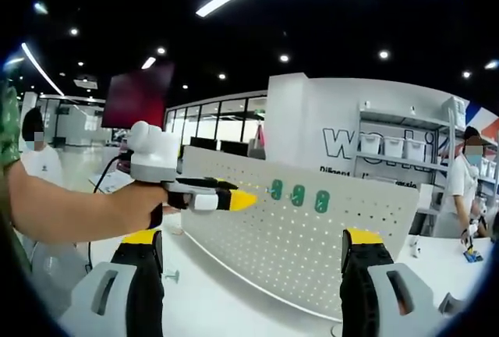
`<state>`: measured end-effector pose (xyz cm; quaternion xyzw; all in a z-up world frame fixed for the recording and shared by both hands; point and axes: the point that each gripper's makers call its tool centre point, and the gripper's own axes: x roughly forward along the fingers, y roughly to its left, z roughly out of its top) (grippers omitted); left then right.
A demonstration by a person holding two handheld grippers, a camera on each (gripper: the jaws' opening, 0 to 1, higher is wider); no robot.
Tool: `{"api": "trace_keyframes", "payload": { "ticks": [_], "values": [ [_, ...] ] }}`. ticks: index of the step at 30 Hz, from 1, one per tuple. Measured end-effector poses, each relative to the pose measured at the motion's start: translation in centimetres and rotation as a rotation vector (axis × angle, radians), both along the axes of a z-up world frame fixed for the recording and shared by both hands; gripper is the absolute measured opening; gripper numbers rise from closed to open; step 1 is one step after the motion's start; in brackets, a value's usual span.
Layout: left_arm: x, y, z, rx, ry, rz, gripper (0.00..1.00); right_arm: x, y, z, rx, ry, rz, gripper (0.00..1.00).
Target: Insert the hook assembly into the mounting plate slot until the hook locks in place.
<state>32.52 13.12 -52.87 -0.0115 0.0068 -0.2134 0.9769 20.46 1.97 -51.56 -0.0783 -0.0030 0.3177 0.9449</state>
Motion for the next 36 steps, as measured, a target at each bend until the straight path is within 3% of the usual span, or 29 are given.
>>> {"api": "trace_keyframes", "payload": {
  "ticks": [10,21,31,36],
  "values": [
    [-2.9,1.3,1.1,-0.014,-0.021,-0.052,0.50,-0.7,1.3,0.2,-0.006,-0.001,0.009,0.97],
    [-6.6,3.0,0.2,-0.002,-0.016,-0.110,0.51,-1.8,2.7,-0.4,-0.014,0.015,0.002,0.97],
    [-9.9,5.7,-2.6,0.030,0.031,-0.127,0.51,-3.0,4.8,-1.2,-0.023,0.032,0.005,0.97],
    [-11.6,7.7,-4.2,0.045,0.060,-0.121,0.50,-3.7,6.2,-2.5,-0.021,0.060,0.009,0.97]
  ]
}}
